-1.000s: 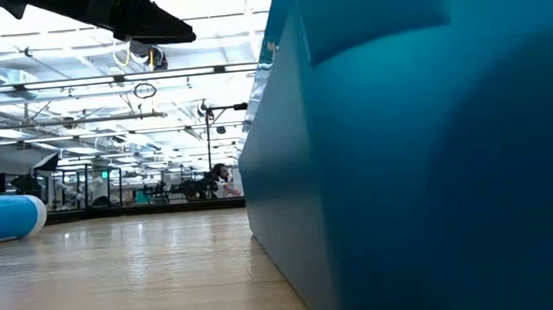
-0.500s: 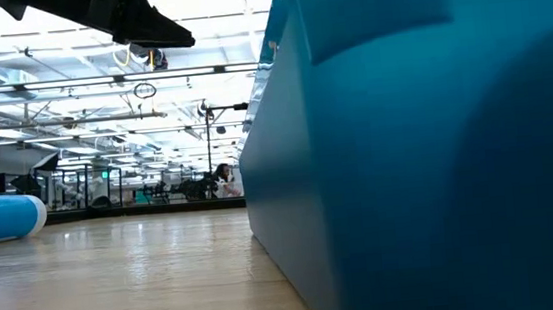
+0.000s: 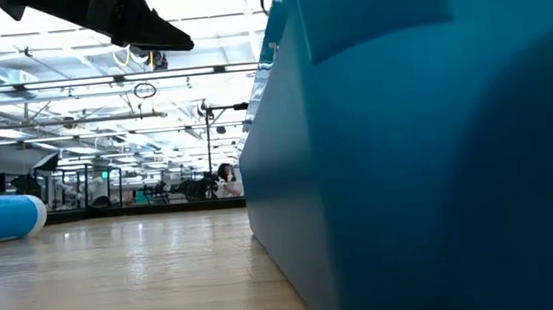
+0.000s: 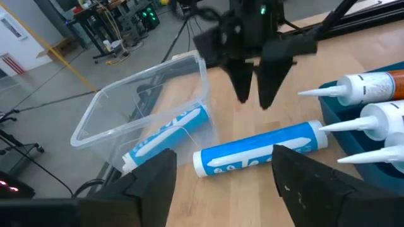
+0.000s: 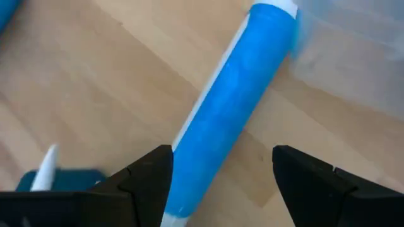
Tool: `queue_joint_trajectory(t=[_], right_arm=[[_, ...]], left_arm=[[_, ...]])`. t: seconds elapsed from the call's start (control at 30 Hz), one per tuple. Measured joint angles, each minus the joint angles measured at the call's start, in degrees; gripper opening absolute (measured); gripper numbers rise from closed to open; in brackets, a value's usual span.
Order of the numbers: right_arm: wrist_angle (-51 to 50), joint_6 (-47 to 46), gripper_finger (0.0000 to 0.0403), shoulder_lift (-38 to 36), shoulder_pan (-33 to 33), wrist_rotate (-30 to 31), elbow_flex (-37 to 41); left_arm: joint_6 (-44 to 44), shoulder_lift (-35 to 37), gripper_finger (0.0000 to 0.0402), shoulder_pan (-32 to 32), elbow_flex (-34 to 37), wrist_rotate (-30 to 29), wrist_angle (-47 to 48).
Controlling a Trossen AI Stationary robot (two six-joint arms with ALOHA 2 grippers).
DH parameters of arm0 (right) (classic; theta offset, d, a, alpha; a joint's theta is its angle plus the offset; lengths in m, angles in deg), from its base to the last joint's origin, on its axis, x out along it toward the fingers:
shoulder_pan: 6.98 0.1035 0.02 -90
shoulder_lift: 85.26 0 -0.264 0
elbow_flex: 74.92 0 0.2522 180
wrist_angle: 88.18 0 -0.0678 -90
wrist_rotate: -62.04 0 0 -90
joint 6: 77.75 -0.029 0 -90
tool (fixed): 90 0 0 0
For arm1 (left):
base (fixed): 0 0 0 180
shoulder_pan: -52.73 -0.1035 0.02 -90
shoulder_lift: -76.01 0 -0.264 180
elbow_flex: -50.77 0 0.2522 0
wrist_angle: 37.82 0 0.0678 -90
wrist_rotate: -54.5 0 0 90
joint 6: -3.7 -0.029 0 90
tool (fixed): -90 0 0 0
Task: Sort silicone sealant tubes
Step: Put the left blue sealant into the transparent container
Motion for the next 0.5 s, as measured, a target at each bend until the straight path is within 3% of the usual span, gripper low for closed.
queue_joint_trajectory(t=[0.5], right_arm=[[3.95, 2.14, 0.0254, 13.48, -3.32, -4.65, -3.02]], left_arm=[[0.15, 0.0, 0.0255, -0.26, 0.0, 0.01, 0.41]])
